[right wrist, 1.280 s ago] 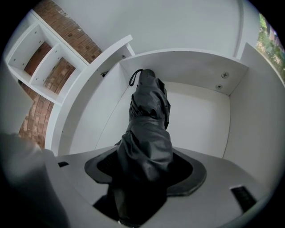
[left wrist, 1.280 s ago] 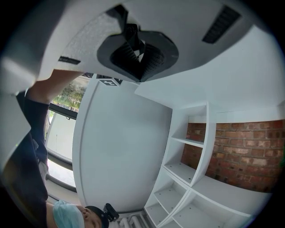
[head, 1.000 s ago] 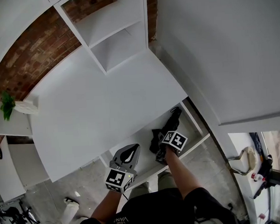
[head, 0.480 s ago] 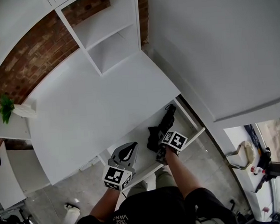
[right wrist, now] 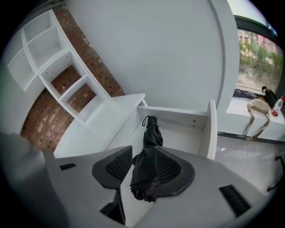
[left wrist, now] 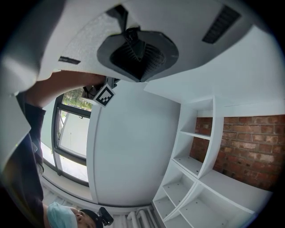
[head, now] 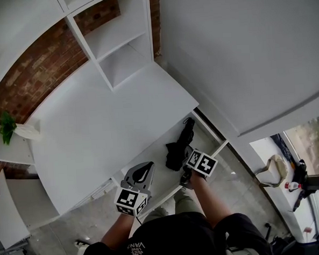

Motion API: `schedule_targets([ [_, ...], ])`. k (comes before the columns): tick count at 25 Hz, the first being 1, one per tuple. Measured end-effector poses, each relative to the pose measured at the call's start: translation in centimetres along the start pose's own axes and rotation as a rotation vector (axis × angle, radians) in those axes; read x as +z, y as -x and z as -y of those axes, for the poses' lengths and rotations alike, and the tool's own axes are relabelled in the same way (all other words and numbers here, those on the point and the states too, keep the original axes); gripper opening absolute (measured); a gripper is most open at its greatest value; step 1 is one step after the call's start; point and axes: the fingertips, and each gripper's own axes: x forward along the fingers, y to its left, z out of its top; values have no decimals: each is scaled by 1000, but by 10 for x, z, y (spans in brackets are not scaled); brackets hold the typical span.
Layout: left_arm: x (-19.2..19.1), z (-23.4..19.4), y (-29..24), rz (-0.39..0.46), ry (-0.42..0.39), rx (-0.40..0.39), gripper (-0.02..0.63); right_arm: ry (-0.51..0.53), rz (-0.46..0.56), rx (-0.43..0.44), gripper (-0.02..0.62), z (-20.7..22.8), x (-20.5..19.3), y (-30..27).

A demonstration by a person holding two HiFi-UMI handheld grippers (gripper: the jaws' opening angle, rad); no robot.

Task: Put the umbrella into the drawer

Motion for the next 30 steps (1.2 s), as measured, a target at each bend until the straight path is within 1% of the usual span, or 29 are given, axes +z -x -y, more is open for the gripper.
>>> schedule_targets([
  [5, 1, 2, 11, 6, -16, -25, 6, 22, 79, 30, 76, -15, 9, 37],
  [9, 0, 4, 23, 12, -22, -36, 6, 44, 165, 40, 6, -24, 14, 66],
  [13, 2, 9, 34, 30, -39, -55, 6, 85, 247, 73, 2, -36, 13, 94],
  [17, 5, 16, 50, 49, -46, -63, 6, 157, 307, 89, 2, -45, 7, 128],
  [23, 6, 26, 74, 75, -56, -71, 6, 204, 364, 128, 2, -55, -9, 172],
  [30, 5, 37, 102, 96, -62, -71, 6, 302, 456, 127, 2, -61, -25, 224],
])
